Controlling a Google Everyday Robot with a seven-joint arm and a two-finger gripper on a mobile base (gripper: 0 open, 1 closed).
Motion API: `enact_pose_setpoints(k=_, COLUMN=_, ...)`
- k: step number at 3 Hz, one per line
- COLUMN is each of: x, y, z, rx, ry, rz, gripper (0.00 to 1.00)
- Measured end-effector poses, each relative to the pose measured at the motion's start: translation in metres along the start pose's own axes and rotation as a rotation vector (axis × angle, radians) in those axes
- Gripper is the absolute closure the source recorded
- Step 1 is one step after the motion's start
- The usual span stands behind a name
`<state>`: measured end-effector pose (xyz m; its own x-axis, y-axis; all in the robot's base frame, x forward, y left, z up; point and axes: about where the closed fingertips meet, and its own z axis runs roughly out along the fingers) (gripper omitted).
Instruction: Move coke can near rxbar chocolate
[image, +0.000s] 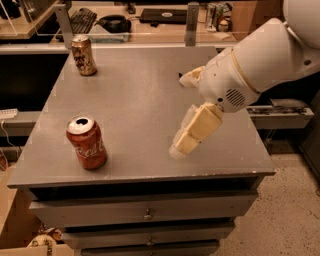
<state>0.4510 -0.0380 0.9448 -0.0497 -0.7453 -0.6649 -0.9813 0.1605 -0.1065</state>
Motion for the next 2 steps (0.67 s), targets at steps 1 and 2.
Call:
enact_pose_setpoints(k=1, x=-0.001, y=0.000, z=0.002, rx=-0.001, ry=-0.006, rz=0.000, gripper=0.00)
enact_pose_setpoints(k=2, x=-0.012, y=0.003, z=0.019, rx=-0.003, ry=-0.082, rz=-0.002, gripper=0.00)
